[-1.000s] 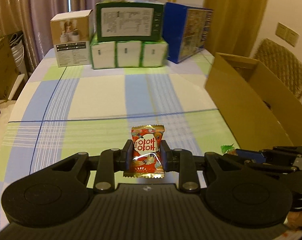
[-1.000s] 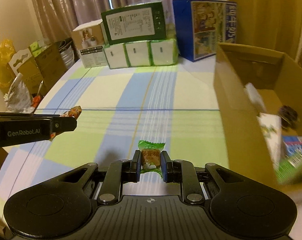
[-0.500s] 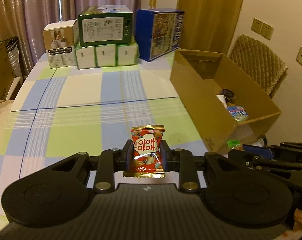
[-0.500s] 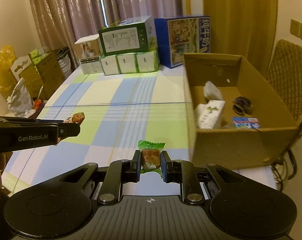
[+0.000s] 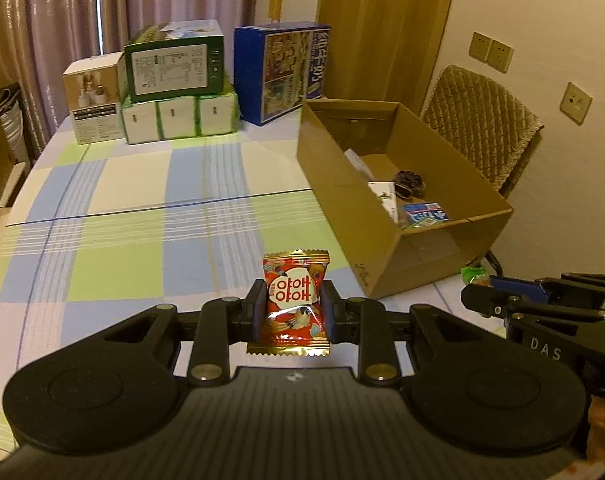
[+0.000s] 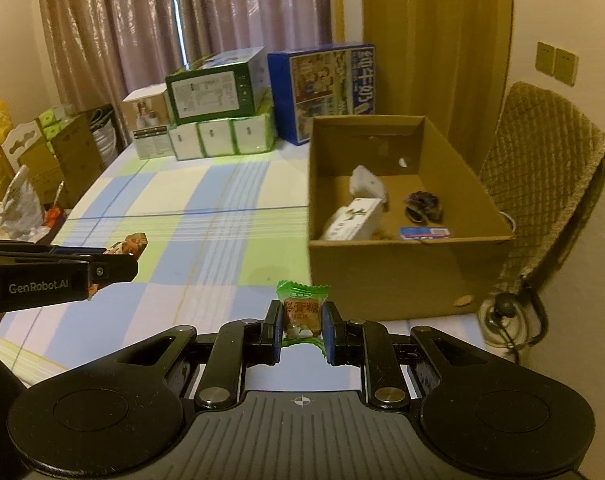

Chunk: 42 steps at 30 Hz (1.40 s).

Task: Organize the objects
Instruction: 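Lift and carry both candies over the cardboard box with both tools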

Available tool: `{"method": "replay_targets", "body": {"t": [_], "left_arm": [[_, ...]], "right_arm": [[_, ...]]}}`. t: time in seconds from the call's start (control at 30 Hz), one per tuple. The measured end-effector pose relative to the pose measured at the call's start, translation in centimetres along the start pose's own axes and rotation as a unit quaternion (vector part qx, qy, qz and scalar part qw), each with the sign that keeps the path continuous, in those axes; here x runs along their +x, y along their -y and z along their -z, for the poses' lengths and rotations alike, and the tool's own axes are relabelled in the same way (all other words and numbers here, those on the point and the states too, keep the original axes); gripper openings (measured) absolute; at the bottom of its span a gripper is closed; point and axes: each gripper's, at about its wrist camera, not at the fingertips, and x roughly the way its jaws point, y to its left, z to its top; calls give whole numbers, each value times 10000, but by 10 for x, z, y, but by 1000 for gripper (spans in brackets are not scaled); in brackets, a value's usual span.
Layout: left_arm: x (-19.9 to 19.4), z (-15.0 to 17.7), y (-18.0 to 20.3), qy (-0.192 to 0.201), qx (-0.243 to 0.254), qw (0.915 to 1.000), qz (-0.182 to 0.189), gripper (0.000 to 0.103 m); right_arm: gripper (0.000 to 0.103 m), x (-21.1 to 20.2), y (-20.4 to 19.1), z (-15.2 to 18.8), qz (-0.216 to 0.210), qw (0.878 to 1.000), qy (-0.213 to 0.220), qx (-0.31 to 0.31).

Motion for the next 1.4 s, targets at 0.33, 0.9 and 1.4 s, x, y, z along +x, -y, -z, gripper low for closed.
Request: {"method": "replay_targets", "body": {"t": [0.33,0.9,1.4], "left_arm": [[12,-10,35,-64,153,9994,313,23],[31,-37,89,-124,498,9954,808,24],[56,-66,103,-164,544,9936,981,24]], "right_arm": [[17,-7,33,-6,268,9996,55,105],[17,-15,84,-25,603,9976,135,297],[17,-7,113,-47,689,9966,239,382]]}}
